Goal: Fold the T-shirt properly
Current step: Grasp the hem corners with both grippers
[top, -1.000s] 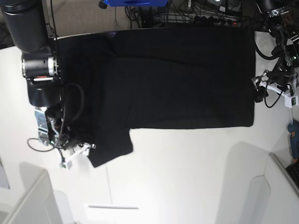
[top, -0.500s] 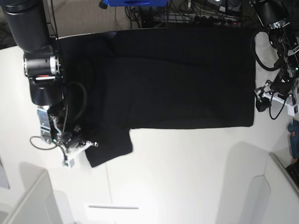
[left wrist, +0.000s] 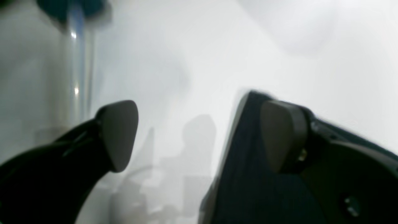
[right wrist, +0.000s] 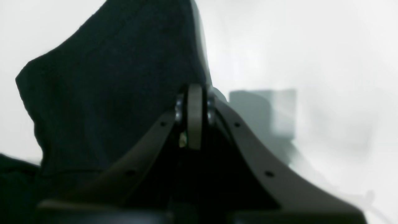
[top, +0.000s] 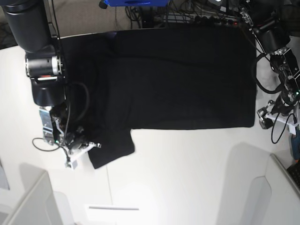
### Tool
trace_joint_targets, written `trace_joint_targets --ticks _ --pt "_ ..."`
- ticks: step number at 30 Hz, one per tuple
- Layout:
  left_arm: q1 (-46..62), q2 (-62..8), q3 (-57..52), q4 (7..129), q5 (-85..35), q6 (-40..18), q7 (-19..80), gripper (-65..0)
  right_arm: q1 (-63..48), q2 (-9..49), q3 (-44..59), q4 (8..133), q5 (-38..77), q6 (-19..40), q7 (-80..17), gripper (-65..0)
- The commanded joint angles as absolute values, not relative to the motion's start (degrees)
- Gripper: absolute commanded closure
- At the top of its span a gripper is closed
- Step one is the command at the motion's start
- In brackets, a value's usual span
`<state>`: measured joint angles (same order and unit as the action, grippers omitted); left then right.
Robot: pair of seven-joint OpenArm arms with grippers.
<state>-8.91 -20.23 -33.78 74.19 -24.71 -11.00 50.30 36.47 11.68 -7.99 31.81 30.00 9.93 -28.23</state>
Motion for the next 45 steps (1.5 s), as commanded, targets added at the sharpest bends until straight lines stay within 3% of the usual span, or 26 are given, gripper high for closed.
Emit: trace_joint_targets --ticks 1,9,19,31,34,36,45 --pt "-10.51 -20.79 -33.89 73.71 -24.04 -11.38 49.45 -59.9 38.37 12.0 -7.78 32.92 30.46 10.07 -27.65 0.0" --pt "-14.73 -20.7 -24.48 66.77 -23.34 -11.12 49.19 -59.9 38.37 11.91 -7.78 33.01 30.46 10.07 -27.65 0.0" --pt "-17.54 -19.47 -23.87 62.11 -23.16 -11.12 49.19 -59.6 38.37 12.44 -7.87 33.01 30.46 10.07 -27.65 0.0" --pt "-18.15 -19.12 -23.78 59.56 -23.16 -11.3 49.19 -27.3 38.46 12.44 -7.87 33.01 30.46 10.07 -27.56 0.0" --pt "-18.15 -19.12 -23.78 59.56 -23.16 -11.3 49.19 -13.5 38.37 12.44 -7.69 33.01 30.46 10.15 -27.03 0.0" --pt "-18.15 -19.12 -23.78 59.65 -23.6 -11.38 49.19 0.0 38.29 12.44 -7.78 33.01 30.46 10.15 -25.36 0.0" --pt "-17.63 -18.77 -23.87 66.07 -23.6 -11.47 49.36 0.0 34.86 13.67 -7.34 38.9 30.64 10.24 -23.6 0.0"
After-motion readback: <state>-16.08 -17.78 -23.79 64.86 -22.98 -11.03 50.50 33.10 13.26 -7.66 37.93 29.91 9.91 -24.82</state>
